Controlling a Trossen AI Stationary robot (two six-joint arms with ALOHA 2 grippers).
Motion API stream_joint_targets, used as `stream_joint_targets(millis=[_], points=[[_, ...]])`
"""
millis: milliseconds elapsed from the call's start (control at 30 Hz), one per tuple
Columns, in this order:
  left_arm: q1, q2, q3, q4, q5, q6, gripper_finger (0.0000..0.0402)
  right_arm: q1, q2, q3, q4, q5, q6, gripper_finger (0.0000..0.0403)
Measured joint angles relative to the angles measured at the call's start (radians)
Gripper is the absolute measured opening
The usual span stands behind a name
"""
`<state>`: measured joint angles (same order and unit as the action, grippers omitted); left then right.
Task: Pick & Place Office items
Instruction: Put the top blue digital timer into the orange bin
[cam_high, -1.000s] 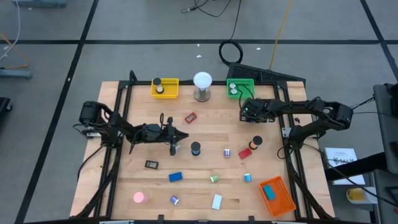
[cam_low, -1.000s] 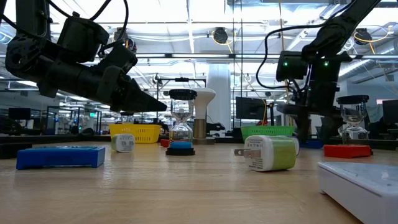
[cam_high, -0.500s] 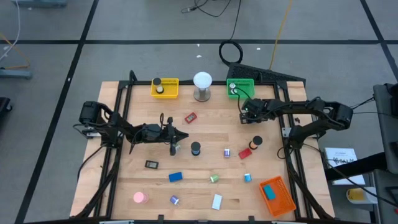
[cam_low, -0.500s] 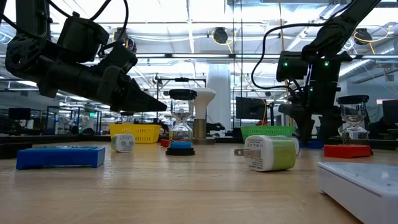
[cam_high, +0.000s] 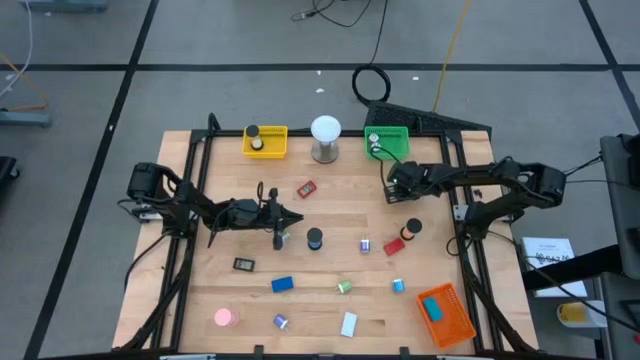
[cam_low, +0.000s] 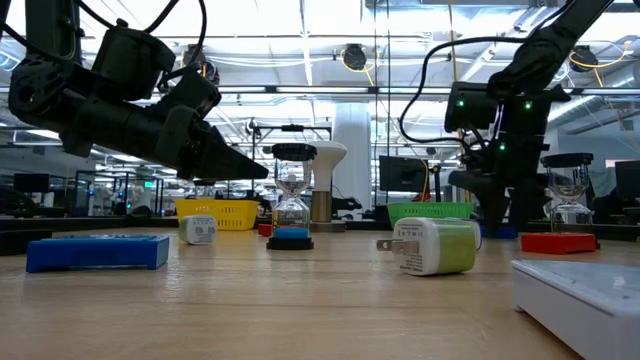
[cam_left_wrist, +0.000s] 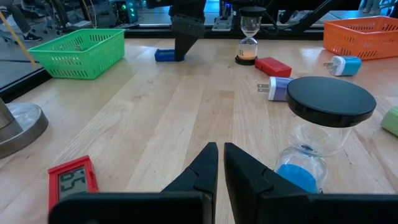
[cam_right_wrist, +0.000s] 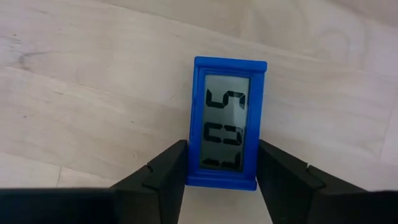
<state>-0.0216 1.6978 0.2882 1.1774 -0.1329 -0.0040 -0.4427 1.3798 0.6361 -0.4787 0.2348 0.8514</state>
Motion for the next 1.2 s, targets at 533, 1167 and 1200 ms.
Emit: stream_joint_targets(millis=[533, 1167, 1200], points=[[0.0, 0.0, 0.0, 0.0, 0.0, 0.0, 0.0031, 0.0, -0.23, 0.007, -0.055, -0.055, -0.012, 0.0168], [0.0, 0.0, 0.0, 0.0, 0.0, 0.0, 0.0031, 0.333, -0.404, 0.353, -0.463, 0.034, 0.136, 0.0168], [0.0, 0.0, 0.0, 0.0, 0.0, 0.0, 0.0031, 0.372, -0.39, 0.386, -0.487, 0.044, 0.153, 0.0168]])
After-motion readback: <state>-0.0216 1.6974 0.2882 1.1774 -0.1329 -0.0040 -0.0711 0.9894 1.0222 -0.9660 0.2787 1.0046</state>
